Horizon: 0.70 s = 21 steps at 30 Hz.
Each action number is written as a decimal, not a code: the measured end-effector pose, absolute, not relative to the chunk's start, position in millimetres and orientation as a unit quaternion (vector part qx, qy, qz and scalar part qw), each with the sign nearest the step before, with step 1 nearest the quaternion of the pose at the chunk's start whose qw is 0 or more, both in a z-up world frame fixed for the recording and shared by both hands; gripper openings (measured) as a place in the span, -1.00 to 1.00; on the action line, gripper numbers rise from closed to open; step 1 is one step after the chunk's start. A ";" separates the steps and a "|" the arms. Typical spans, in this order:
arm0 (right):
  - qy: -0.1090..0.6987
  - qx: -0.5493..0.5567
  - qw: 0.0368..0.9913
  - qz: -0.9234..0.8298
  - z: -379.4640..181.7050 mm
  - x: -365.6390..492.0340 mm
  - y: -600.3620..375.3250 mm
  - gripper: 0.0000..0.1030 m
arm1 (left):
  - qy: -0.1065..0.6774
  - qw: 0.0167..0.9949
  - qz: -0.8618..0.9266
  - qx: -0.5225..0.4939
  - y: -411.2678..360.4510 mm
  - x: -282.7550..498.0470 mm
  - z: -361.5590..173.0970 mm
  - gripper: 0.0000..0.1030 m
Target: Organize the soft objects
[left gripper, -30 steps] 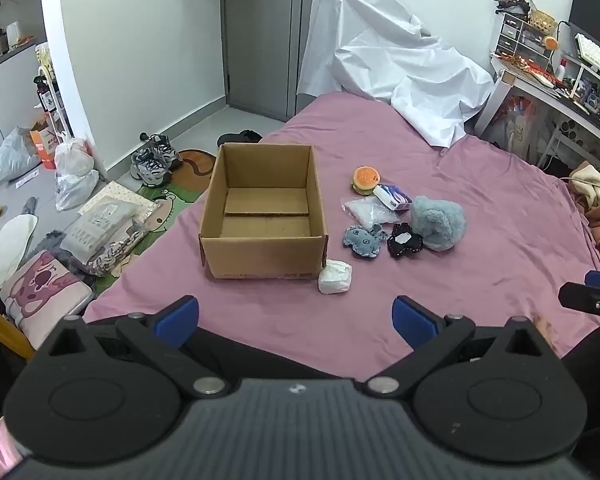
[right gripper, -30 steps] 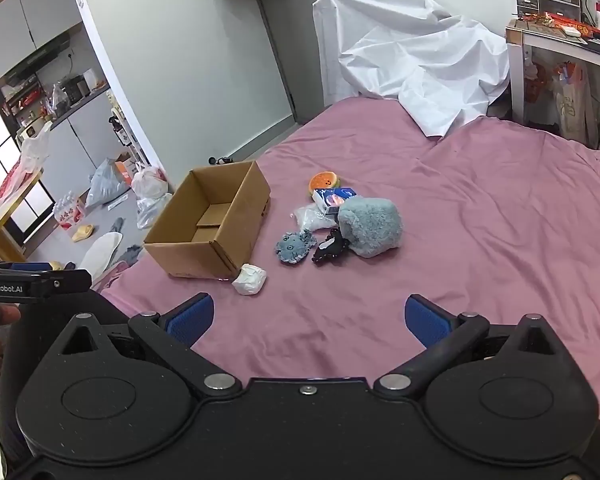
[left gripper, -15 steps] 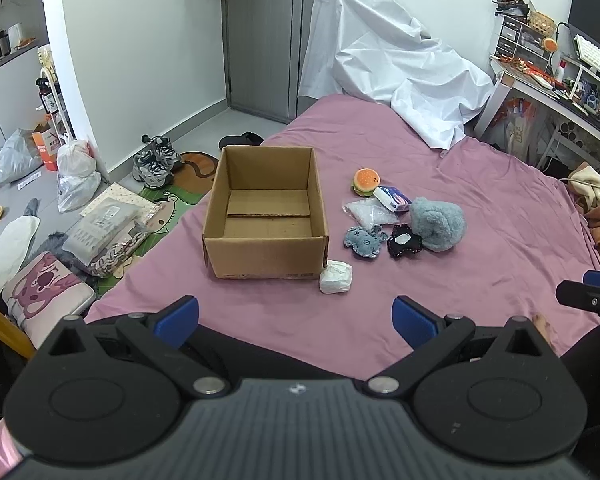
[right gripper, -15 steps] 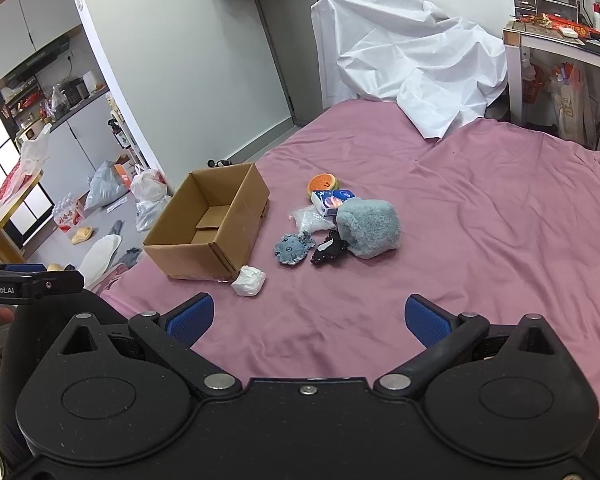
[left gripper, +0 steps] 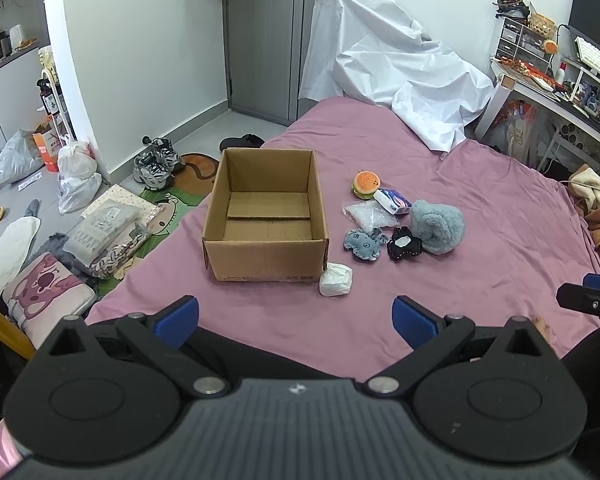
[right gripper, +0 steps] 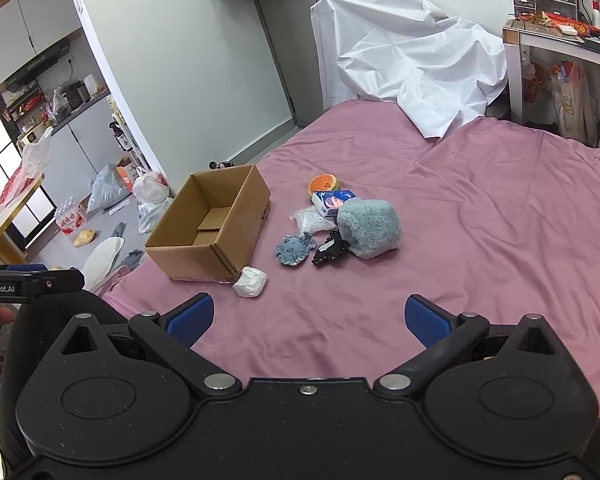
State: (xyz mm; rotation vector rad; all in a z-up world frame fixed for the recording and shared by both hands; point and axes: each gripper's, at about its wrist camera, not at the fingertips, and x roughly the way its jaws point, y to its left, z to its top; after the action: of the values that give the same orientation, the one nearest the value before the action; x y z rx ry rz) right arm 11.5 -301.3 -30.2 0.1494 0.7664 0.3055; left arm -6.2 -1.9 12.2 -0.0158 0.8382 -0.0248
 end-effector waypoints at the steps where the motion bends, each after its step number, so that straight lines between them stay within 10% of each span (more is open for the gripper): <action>1: 0.372 0.073 0.914 0.147 -29.6 11.9 -300.9 1.00 | 0.407 0.913 -0.012 -0.008 -1.9 -6.1 12.1 0.98; 21: 0.369 0.077 0.915 0.144 -31.8 10.0 -302.4 1.00 | 0.404 0.915 -0.006 -0.018 3.5 -2.7 11.3 0.98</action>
State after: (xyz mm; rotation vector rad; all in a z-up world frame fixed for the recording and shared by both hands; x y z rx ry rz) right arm 10.0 -302.4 -31.8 0.1589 0.7593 0.2973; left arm -2.7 3.5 11.3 -0.0377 0.8313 -0.0117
